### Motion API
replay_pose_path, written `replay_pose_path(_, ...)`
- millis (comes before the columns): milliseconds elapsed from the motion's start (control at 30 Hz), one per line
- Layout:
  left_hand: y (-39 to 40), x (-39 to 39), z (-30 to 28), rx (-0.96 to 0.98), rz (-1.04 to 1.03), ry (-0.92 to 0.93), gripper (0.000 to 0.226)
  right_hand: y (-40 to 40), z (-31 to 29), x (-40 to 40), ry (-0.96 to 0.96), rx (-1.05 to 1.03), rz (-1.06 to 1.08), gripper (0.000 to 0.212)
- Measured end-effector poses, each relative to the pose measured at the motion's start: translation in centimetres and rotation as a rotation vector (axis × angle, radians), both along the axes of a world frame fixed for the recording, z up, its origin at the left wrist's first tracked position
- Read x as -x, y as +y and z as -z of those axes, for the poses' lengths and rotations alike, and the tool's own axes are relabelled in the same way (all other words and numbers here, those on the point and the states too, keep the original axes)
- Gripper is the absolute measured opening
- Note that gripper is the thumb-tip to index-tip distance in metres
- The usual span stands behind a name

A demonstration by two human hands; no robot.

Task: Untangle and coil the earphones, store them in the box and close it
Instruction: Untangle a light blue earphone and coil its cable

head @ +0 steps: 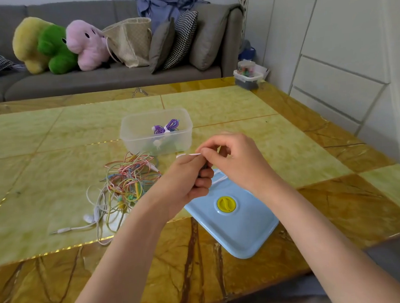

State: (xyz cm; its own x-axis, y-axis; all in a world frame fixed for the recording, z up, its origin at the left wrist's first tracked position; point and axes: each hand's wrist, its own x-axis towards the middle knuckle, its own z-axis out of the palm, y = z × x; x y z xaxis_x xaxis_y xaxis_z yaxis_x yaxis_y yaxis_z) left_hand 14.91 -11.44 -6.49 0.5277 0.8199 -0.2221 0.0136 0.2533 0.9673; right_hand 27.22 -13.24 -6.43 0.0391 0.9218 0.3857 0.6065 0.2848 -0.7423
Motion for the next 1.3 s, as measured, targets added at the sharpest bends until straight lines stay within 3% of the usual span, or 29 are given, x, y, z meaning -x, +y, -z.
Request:
replay_pose_path(233, 0.4, 0.6, -1.2, 0.205, -0.053, -0.106, 0.027, 0.3, -0.1, 0.1, 0.127, 0.031, -0.011, 0.015)
replay_pose_path(567, 0.3, 0.2, -0.8, 0.008, -0.15, -0.11, 0.031, 0.0, 0.5, 0.9, 0.038, -0.149, 0.083, 0.013)
replay_pose_path(733, 0.8, 0.5, -0.7, -0.052, -0.238, -0.118, 0.04, -0.4, -0.3, 0.9, 0.296, -0.103, 0.061, 0.019)
replay_pose_path(867, 0.9, 0.8, -0.8, -0.202, -0.289, -0.043, 0.041, -0.4, -0.4, 1.2, 0.409, 0.138, 0.024, 0.012)
replay_pose_path(1000, 1.1, 1.3, -0.9, -0.333, -0.163, 0.132, 0.042, 0.0, -0.4, 1.2, 0.515, 0.323, -0.017, 0.014)
replay_pose_path(1100, 1.3, 2.6, -1.1, -0.352, 0.003, 0.281, 0.041, 0.1, -0.3, 0.6, 0.377, 0.36, -0.069, 0.02)
replay_pose_path(1300, 1.2, 3.7, -0.7, -0.191, 0.185, 0.205, 0.036, 0.7, -0.7, 0.7, 0.312, 0.29, -0.108, 0.042)
